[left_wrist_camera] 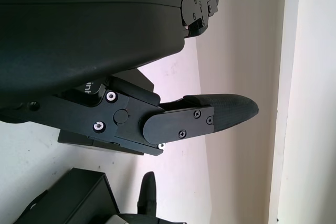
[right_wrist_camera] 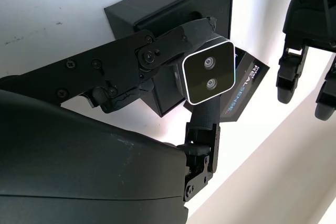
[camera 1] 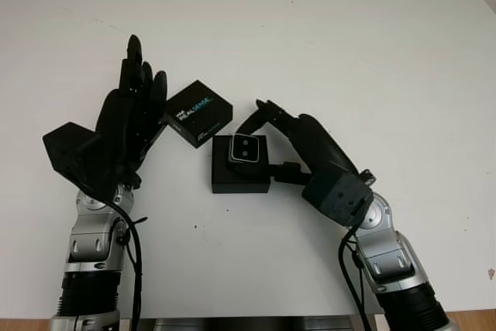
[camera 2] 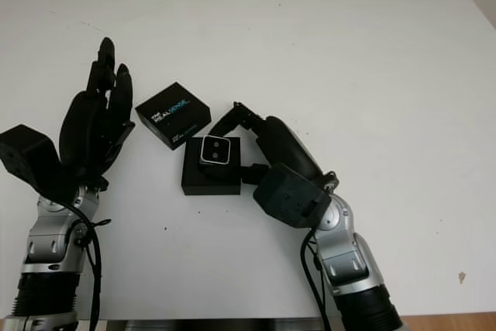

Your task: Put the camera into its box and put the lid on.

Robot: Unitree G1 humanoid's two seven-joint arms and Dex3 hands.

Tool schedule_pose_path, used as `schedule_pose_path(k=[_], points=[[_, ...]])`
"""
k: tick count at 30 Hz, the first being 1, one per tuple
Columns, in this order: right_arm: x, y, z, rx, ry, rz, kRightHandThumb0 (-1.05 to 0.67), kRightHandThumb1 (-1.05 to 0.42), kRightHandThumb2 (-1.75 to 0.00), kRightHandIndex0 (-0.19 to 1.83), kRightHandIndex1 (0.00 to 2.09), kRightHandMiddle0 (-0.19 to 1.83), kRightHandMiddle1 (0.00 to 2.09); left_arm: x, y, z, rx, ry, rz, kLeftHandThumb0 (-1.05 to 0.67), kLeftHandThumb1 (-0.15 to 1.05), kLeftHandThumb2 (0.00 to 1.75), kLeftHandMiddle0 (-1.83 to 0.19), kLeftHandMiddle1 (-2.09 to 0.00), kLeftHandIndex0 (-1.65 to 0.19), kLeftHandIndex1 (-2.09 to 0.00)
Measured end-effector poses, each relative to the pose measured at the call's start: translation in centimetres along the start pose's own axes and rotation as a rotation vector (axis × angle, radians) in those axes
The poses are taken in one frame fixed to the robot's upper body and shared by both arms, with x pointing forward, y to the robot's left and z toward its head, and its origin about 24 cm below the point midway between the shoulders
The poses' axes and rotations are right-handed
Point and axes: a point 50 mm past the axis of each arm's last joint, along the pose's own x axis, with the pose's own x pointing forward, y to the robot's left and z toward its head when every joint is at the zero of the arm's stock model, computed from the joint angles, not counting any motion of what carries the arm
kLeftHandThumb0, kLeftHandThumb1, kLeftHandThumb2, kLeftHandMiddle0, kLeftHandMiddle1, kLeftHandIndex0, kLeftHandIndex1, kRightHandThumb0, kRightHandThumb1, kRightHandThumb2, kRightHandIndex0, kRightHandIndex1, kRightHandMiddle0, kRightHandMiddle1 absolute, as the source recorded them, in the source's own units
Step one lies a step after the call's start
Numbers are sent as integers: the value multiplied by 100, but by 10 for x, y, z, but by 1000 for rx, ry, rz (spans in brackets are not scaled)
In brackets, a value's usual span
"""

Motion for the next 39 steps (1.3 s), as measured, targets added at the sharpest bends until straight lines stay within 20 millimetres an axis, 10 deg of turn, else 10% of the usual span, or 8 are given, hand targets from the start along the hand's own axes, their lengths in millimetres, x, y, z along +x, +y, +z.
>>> schedule_pose_path(k=[39], points=[[1,5,-3,66,15,85,-42,-97,-5,21,5,33,162,-1,-4,0,-29,5,6,-68,105,54,19,-2,19,-2]])
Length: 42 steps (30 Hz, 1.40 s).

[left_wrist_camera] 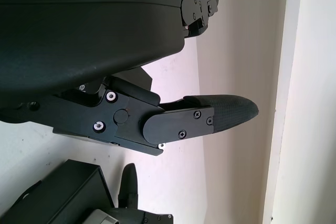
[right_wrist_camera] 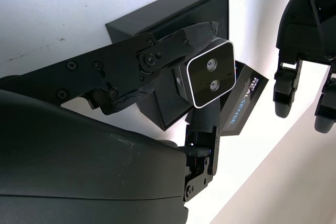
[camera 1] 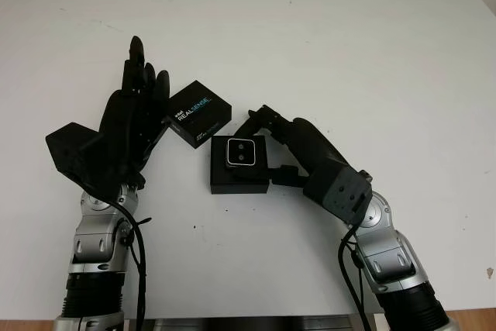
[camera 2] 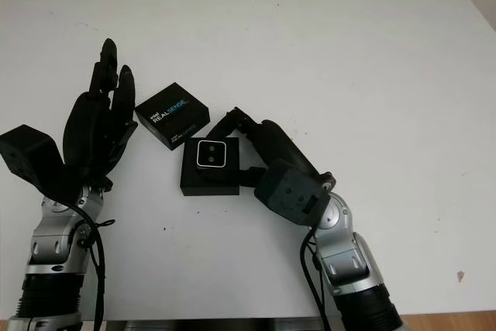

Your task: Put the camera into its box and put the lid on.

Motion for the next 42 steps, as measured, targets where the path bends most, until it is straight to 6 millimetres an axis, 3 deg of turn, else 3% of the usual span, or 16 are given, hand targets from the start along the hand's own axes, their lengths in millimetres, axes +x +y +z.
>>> schedule_pose_path(k=[11,14,17,20,37,42], points=[[1,2,0,-18,-10,6,-43,-97,-6,20,5,31,162,-2,1,-2,0,11,3,-68,105,53,19,-3,19,-2],[2,1,0,-44,-9,21,-48,-96,-5,16,4,24,133,-2,0,-2,0,10,5,-68,105,53,19,-3,19,-3],[1,1,0,-51,7,62,-66,-92,-5,-4,2,11,57,-2,0,0,1,4,5,-68,105,53,19,-3,19,-2],[1,-2,2,-78,13,101,-75,-91,-5,-17,1,3,23,-2,0,0,1,5,5,-68,105,54,19,-2,19,-1],[0,-3,4,-89,17,127,-73,-89,-5,-19,0,-4,9,-3,0,0,1,4,4,-67,105,54,19,-3,19,-2],[-3,-3,2,-83,7,95,-84,-94,-7,-19,0,-11,5,-3,0,0,1,7,4,-67,105,54,19,-2,19,-1]])
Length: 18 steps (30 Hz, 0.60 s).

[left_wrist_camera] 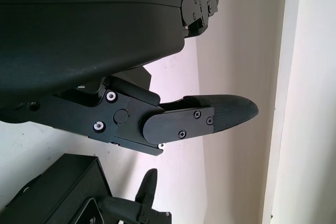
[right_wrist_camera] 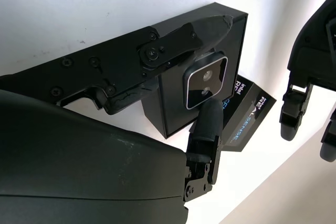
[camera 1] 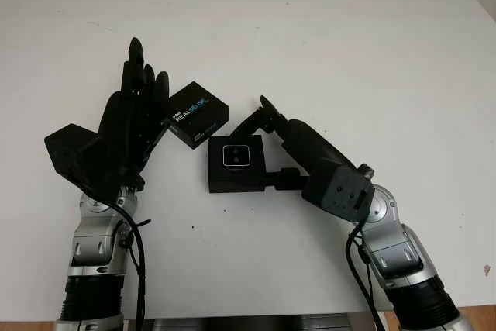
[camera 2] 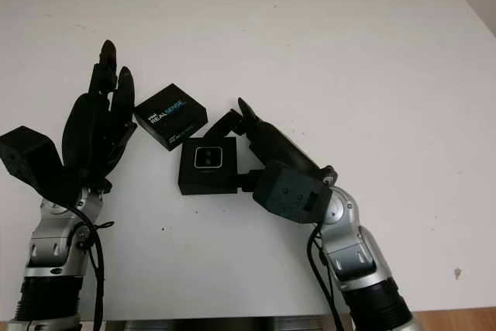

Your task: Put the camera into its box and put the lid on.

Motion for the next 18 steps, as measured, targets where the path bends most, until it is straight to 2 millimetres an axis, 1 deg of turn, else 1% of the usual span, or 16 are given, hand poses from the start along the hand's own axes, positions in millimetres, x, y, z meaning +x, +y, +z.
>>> schedule_pose_path(k=[2,5,7,11,15,18], points=[[-1,0,-1,21,-8,-30,-88,-98,-8,-19,0,-13,4,0,0,0,1,0,-1,-67,105,54,19,-3,19,-2],[-2,-1,-2,98,-28,-100,-84,-104,-10,-17,2,-11,5,0,1,0,14,1,-1,-67,105,55,19,-2,19,-2],[-3,-5,-1,129,-45,-151,-81,-104,-21,-15,4,-9,6,0,3,1,24,1,-4,-68,105,55,19,-1,19,-1],[-5,-15,-1,152,-51,-263,-77,-105,-32,-8,8,-2,9,0,7,2,40,1,-2,-69,105,52,19,-2,19,-2],[-5,-28,2,155,-64,-357,-76,-105,-33,-5,8,2,10,1,12,4,50,14,-6,-68,105,50,19,0,19,0],[-4,-35,5,145,-74,-403,-75,-105,-34,-1,10,5,11,4,18,12,83,-1,-24,-68,105,47,18,-3,16,-2]])
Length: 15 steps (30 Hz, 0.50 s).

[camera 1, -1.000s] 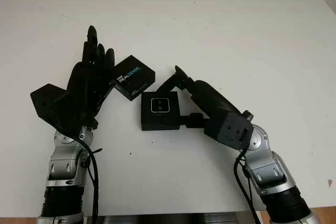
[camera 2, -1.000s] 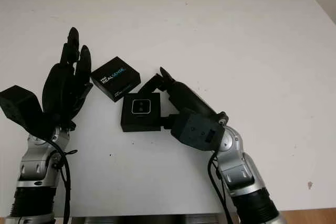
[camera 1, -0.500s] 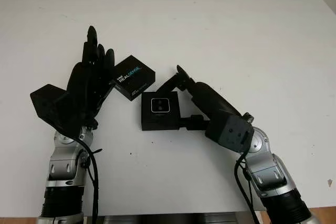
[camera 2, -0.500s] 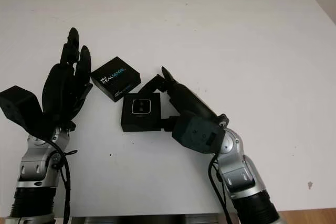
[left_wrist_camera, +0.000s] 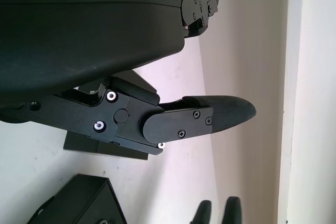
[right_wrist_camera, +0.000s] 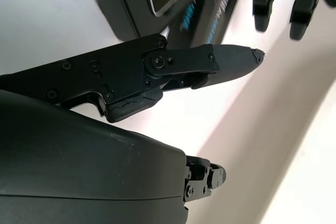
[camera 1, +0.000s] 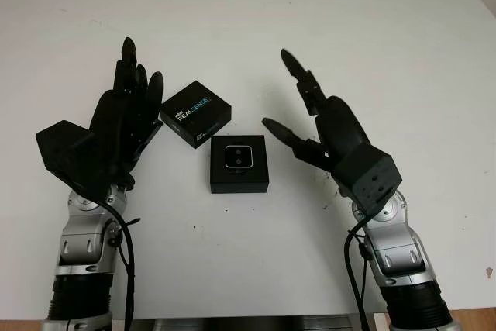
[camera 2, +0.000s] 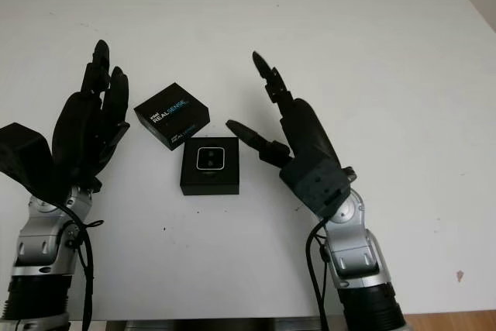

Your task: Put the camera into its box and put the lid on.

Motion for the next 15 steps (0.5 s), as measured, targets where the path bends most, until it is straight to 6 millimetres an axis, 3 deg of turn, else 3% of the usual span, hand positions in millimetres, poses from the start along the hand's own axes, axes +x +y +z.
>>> schedule_pose_path(k=[4,9,15], points=[[5,-9,3,-20,-13,-56,-75,-105,-37,2,10,7,12,11,18,22,183,-32,-67,-71,105,40,19,-2,17,-3],[8,-17,2,-23,-10,-97,-77,-105,-39,5,10,8,12,36,42,58,478,-7,-283,-74,104,15,19,-2,16,-5],[10,-29,-3,75,28,-114,-76,-105,-43,3,8,6,10,67,41,86,804,64,-517,-81,85,3,19,-2,16,-4]])
